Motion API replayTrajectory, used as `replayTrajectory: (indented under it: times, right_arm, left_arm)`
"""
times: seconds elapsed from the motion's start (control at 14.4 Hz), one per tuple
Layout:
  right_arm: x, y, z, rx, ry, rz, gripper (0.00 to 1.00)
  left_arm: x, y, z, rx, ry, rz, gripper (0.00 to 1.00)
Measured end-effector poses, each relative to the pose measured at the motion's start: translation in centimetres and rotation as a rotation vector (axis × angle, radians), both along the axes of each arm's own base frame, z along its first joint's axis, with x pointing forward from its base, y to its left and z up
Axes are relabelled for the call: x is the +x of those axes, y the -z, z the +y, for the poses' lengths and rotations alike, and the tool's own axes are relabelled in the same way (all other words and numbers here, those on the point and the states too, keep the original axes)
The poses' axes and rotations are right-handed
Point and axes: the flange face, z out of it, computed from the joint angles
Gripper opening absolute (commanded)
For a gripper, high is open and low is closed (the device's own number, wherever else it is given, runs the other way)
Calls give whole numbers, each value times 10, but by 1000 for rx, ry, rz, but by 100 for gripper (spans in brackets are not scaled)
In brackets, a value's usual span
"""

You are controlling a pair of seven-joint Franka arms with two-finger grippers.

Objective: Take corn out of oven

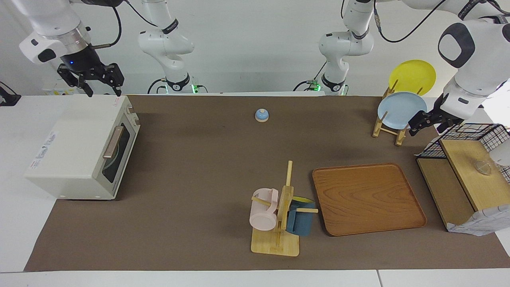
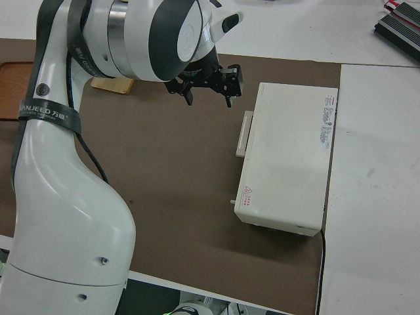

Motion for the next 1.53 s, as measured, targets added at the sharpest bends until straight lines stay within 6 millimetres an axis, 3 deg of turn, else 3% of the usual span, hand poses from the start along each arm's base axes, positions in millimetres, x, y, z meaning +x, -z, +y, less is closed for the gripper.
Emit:
replayTrajectory:
  times: [0.28, 0.42, 0.63, 0.97, 1.53]
  right_arm:
    - [21, 85, -2, -4, 11, -28, 0]
    - [25, 109, -3, -10, 13, -19, 0]
    - [25, 116, -10, -17, 22, -17, 0]
    - [19, 132, -38, -17, 28, -5, 0]
    - [19, 162, -43, -18, 15, -34, 0]
  left_arm:
    - [0, 0, 0, 0, 0, 0, 100]
    - [0, 0, 0, 0, 0, 0, 100]
    - [0, 0, 0, 0, 0, 0, 100]
    - [0, 0, 0, 0, 0, 0, 100]
    - [0, 0, -1, 0, 2, 0, 100]
